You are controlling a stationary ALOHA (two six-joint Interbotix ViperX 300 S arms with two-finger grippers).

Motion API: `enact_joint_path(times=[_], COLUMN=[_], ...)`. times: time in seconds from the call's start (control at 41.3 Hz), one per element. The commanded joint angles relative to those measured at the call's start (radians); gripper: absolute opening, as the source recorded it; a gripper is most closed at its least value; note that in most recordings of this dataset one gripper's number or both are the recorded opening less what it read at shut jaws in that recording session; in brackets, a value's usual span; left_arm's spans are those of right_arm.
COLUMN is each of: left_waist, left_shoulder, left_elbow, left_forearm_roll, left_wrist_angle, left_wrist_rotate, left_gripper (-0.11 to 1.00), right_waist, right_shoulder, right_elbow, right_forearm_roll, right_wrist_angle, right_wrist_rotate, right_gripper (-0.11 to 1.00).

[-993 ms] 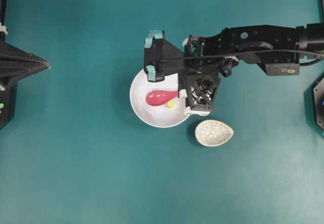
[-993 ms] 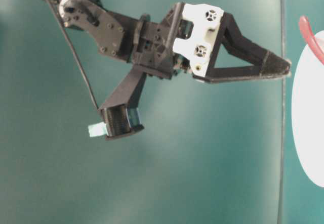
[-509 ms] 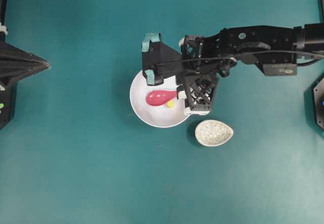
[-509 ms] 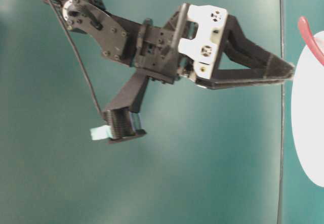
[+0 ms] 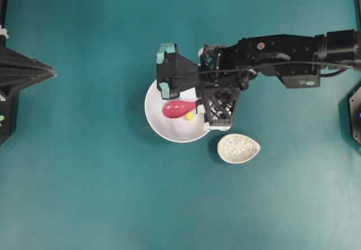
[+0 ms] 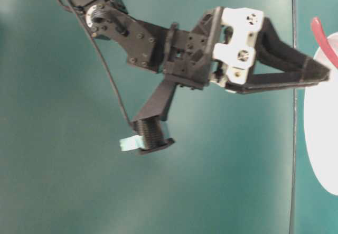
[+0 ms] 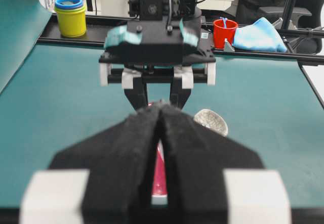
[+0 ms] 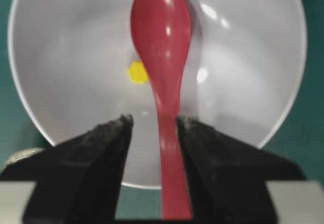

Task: Scoop the yellow hexagonal prism block from the bowl with a spoon using the right arm.

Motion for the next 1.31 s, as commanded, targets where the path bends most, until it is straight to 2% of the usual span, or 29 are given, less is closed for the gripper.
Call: enact_joint_path(times=[0.0, 0.363, 1.018, 1.284], left_waist=[0.002, 0.002, 0.002, 0.002], left_shoulder=[0.008, 0.008, 0.008, 0.008], left_elbow=[-0.028, -0.028, -0.028, -0.028], left_forearm_roll=[0.002, 0.002, 0.003, 0.002], left_wrist_angle=[-0.005, -0.005, -0.005, -0.005], left_wrist_rotate=[0.002, 0.002, 0.002, 0.002], left_gripper=[0.00, 0.00, 0.00, 0.00], right_waist=[-0.003, -0.002, -0.034, -0.034], right_shoulder=[-0.017, 0.003, 0.008, 0.008], right_elbow=[0.002, 0.025, 0.061, 0.074], right_forearm_roll=[0.002, -0.008, -0.008, 0.009], right_wrist_angle=[-0.017, -0.072, -0.120, -0.117], right_wrist_rotate=[-0.003, -0.043, -0.043, -0.041], right_gripper=[0.48, 0.48, 0.47, 0.47])
